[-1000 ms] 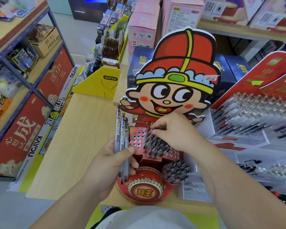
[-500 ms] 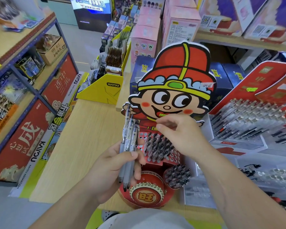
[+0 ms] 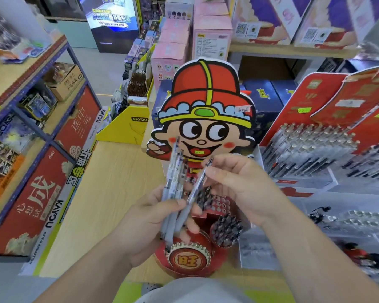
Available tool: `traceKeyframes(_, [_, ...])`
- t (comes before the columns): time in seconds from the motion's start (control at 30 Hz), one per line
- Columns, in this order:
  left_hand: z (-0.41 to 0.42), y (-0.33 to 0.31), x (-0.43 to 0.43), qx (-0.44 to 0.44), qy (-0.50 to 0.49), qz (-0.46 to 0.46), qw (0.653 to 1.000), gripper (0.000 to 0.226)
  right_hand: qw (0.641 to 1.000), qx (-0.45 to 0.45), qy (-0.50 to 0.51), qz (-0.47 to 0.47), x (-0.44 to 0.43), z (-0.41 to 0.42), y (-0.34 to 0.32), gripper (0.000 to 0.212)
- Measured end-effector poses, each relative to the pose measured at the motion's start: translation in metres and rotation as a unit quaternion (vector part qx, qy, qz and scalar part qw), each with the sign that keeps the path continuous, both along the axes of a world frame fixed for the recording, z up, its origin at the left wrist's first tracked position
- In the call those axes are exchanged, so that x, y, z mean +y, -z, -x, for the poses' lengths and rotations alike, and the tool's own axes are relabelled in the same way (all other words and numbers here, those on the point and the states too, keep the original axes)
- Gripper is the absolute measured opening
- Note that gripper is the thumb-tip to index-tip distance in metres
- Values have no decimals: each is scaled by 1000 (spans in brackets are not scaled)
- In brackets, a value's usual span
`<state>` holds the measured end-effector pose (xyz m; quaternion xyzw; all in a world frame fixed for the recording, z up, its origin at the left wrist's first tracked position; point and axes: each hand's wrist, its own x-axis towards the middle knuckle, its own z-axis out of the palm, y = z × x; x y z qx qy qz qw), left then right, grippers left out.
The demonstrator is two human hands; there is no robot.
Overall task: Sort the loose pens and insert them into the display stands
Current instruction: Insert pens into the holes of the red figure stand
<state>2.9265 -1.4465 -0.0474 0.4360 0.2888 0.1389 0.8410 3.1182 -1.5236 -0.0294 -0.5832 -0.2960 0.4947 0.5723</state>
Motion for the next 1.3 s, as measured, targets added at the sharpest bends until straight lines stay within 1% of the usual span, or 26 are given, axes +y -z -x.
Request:
traceKeyframes(0.07, [-4, 2, 0, 26, -35, -10, 999, 36, 998, 8, 56, -19, -4, -11, -8, 17])
traceKeyframes(0.1, [-6, 3, 0, 33, -51, -14, 998, 38, 996, -9, 88, -30, -7, -16, -13, 13])
traceKeyframes(0.13, [-7, 3, 0, 40, -67, -18, 997, 40, 991, -37, 119, -43, -9, -21, -17, 10])
traceKeyframes(0.2, [-9, 6, 0, 53, -90, -27, 994, 39, 977, -102, 169, -77, -14, -28, -23, 12])
traceKeyframes(0.27, [-9, 11, -2, 69, -100, -43, 992, 29, 961, -164, 200, -101, -19, -33, -26, 15])
traceKeyframes(0.37, [-9, 19, -4, 88, -110, -53, 989, 19, 939, -264, 199, -89, -20, -36, -19, 18])
traceKeyframes(0.5, [-11, 24, -6, 89, -132, -47, 986, 17, 924, -337, 173, -48, -16, -32, 3, 19])
traceKeyframes(0.57, [-11, 27, -6, 85, -143, -37, 985, 16, 926, -340, 164, -32, -13, -30, 16, 19])
traceKeyframes(0.67, [-10, 32, -5, 80, -160, -18, 984, 26, 928, -341, 147, -3, -8, -29, 34, 16])
traceKeyframes(0.73, [-9, 35, -4, 83, -165, -11, 983, 30, 931, -339, 139, 5, -4, -30, 43, 17])
traceKeyframes(0.8, [-7, 38, -2, 89, -160, -9, 983, 31, 932, -338, 131, 14, -1, -31, 49, 20])
traceKeyframes(0.9, [-5, 43, 2, 100, -138, -12, 985, 25, 928, -353, 116, 34, 5, -32, 56, 18])
traceKeyframes(1.07, [-5, 48, 8, 112, -126, -8, 986, 32, 932, -342, 105, 63, 13, -32, 63, 13])
traceKeyframes(1.17, [-4, 50, 12, 117, -138, 0, 984, 40, 930, -348, 102, 65, 17, -32, 61, 15])
traceKeyframes(1.23, [-3, 51, 14, 116, -147, 8, 982, 36, 929, -352, 88, 69, 19, -34, 59, 13])
traceKeyframes(1.3, [-2, 51, 15, 112, -153, 11, 982, 27, 926, -361, 65, 83, 22, -35, 56, 13])
